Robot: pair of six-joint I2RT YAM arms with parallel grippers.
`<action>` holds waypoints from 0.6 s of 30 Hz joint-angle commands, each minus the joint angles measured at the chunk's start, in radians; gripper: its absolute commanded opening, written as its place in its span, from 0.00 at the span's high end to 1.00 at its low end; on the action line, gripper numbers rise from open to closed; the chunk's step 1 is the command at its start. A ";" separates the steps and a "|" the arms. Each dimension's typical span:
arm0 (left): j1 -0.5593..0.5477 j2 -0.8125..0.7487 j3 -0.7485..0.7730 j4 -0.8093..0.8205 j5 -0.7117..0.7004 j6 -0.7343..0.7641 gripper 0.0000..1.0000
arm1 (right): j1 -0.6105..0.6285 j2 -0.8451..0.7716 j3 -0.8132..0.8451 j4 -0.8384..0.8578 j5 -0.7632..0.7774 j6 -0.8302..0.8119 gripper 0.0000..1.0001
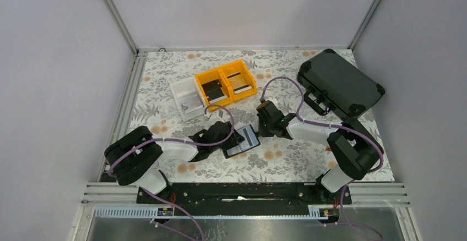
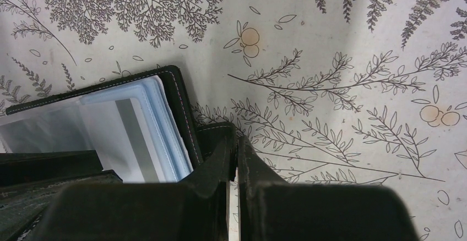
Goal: Put the credit cards into the card holder
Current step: Insert the credit card into the card holder.
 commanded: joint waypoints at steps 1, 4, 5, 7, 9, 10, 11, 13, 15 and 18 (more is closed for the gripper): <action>-0.009 -0.032 0.034 -0.036 -0.001 0.017 0.61 | 0.013 -0.035 -0.013 0.021 0.011 0.014 1.00; -0.010 -0.072 0.046 -0.096 -0.019 0.040 0.54 | 0.012 -0.051 -0.018 0.020 0.026 0.013 1.00; -0.010 -0.081 0.054 -0.115 -0.024 0.051 0.53 | 0.013 -0.053 -0.017 0.018 0.032 0.012 1.00; -0.009 -0.090 0.069 -0.138 -0.021 0.065 0.52 | 0.013 -0.055 -0.016 0.012 0.038 0.008 1.00; -0.009 -0.087 0.075 -0.142 -0.012 0.067 0.52 | 0.013 -0.055 -0.014 0.009 0.038 0.008 1.00; -0.010 -0.083 0.076 -0.140 -0.006 0.067 0.52 | 0.013 -0.054 -0.015 0.009 0.036 0.008 1.00; -0.010 -0.079 0.078 -0.138 0.001 0.067 0.52 | 0.013 -0.055 -0.016 0.009 0.035 0.008 1.00; -0.009 -0.067 0.083 -0.133 0.013 0.066 0.53 | 0.012 -0.055 -0.016 0.009 0.034 0.011 1.00; -0.010 -0.052 0.084 -0.124 0.023 0.066 0.54 | 0.013 -0.055 -0.018 0.009 0.034 0.010 1.00; -0.010 -0.032 0.087 -0.113 0.035 0.062 0.55 | 0.012 -0.053 -0.019 0.010 0.035 0.009 1.00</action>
